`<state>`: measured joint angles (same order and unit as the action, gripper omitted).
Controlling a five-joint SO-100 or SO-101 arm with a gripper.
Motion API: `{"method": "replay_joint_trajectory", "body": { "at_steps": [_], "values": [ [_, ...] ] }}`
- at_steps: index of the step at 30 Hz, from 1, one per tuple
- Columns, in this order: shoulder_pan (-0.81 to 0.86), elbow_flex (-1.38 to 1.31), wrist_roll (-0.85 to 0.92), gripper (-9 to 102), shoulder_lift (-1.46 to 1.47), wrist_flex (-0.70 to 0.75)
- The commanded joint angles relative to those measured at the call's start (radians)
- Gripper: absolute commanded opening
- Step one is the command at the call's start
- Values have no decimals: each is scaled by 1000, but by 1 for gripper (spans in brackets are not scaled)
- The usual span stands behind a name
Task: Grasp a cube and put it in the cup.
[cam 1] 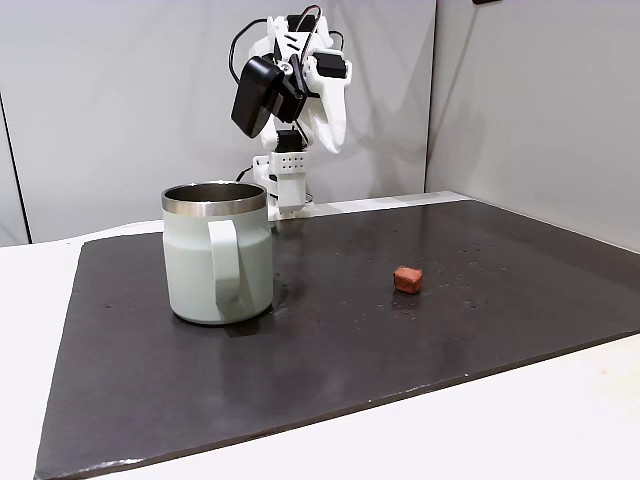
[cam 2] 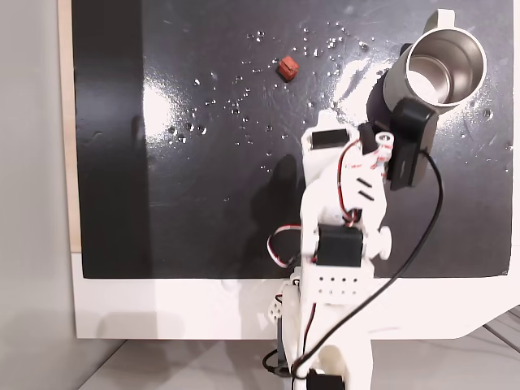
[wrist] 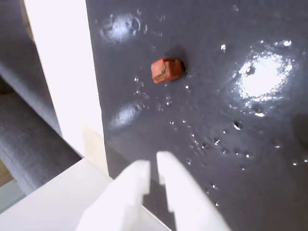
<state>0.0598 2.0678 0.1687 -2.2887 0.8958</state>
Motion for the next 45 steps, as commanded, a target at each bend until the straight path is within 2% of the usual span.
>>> {"method": "replay_joint_trajectory", "body": {
  "at_steps": [1, 7, 15, 29, 35, 39, 45],
  "values": [
    [-2, -193, 14, 0, 130, 40],
    [0, -431, -29, 0, 362, 164],
    [-8, -649, -75, 0, 584, 219],
    [-55, -1272, -143, 0, 1075, 477],
    [-75, -1655, -190, 1, 1315, 667],
    [-78, -2121, -204, 1, 1586, 864],
    [-81, -2106, -212, 2, 1628, 862]
  ]
}}
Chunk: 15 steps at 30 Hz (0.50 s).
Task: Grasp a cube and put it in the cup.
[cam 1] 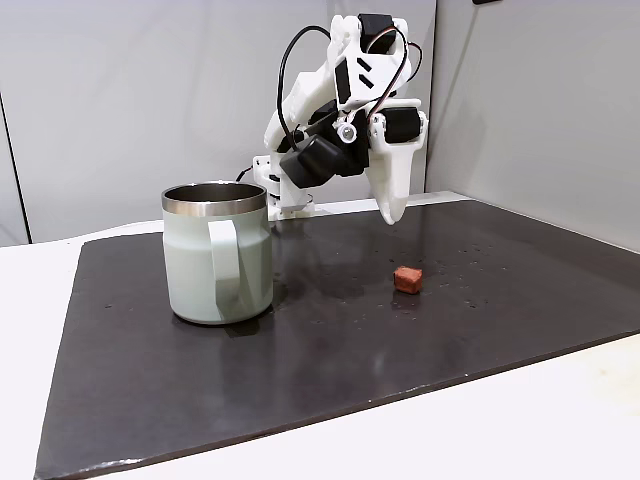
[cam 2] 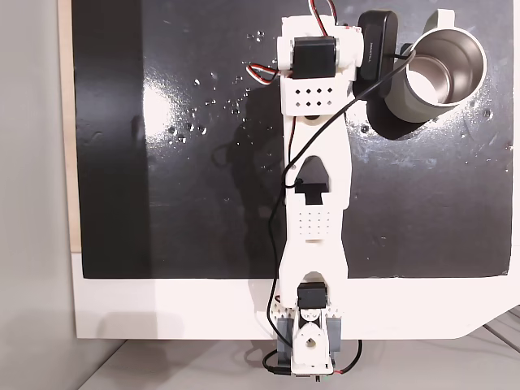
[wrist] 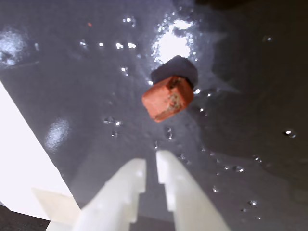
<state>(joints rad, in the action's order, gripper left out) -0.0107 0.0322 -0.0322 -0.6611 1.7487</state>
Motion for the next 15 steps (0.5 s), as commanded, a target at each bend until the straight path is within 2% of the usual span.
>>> {"method": "replay_joint_trajectory", "body": {
  "at_steps": [1, 10, 15],
  "values": [
    [-11, -71, -12, 3, 5, 6],
    [-23, -97, -9, 4, 41, -28],
    [-44, -98, 26, 12, 57, -37]
  ]
}}
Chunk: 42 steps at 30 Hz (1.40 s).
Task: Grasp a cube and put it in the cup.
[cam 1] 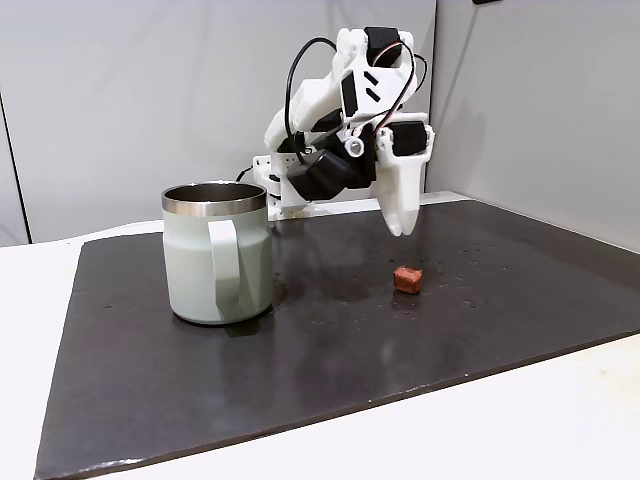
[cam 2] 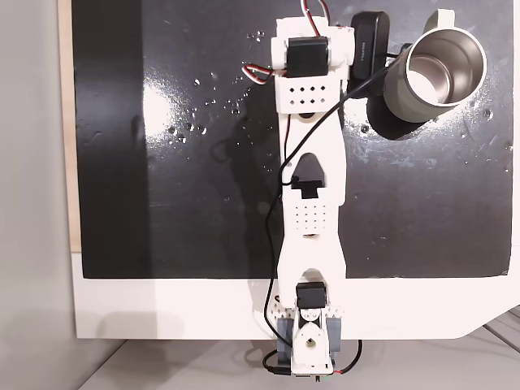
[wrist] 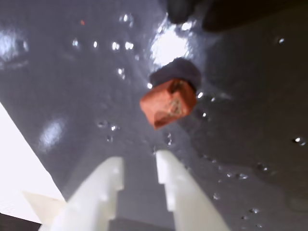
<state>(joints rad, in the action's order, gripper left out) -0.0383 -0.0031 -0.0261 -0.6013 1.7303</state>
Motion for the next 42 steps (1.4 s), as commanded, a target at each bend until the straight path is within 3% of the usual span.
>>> {"method": "replay_joint_trajectory", "body": {
  "at_steps": [1, 12, 42],
  "values": [
    [-23, -63, 29, 13, 2, -17],
    [-51, -63, 84, 25, 43, 66],
    [-11, -115, 129, 25, 230, 69]
  ]
}}
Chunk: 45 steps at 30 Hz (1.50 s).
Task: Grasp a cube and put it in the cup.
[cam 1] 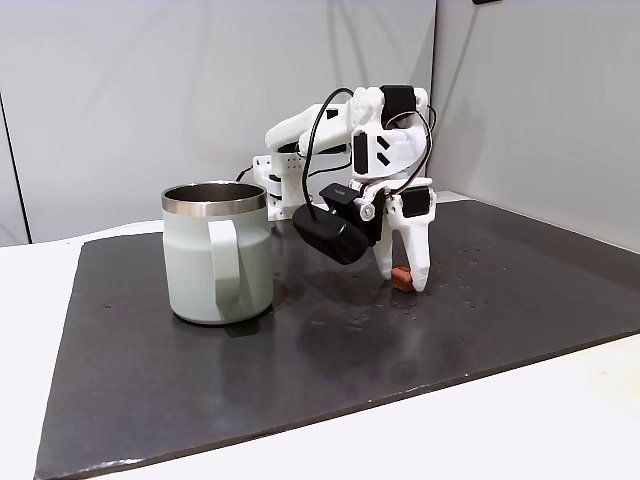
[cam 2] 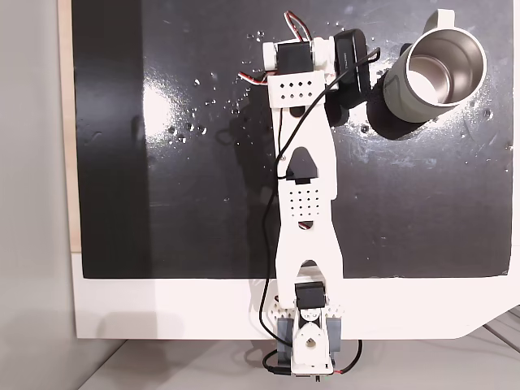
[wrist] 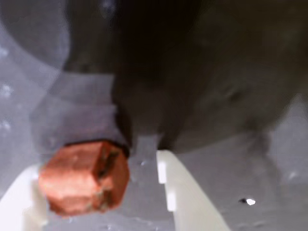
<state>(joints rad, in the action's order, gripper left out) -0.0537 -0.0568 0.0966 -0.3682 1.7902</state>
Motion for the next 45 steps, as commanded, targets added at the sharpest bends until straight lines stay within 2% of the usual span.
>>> {"method": "replay_joint_trajectory", "body": {
  "at_steps": [1, 8, 19, 27, 45],
  "values": [
    [6, -61, 6, 25, 2, 9],
    [8, -66, 14, 24, 8, 9],
    [15, -66, 14, 9, 8, 11],
    [21, -66, 11, 8, -17, 11],
    [26, 9, -11, 8, -468, 12]
  ]
}}
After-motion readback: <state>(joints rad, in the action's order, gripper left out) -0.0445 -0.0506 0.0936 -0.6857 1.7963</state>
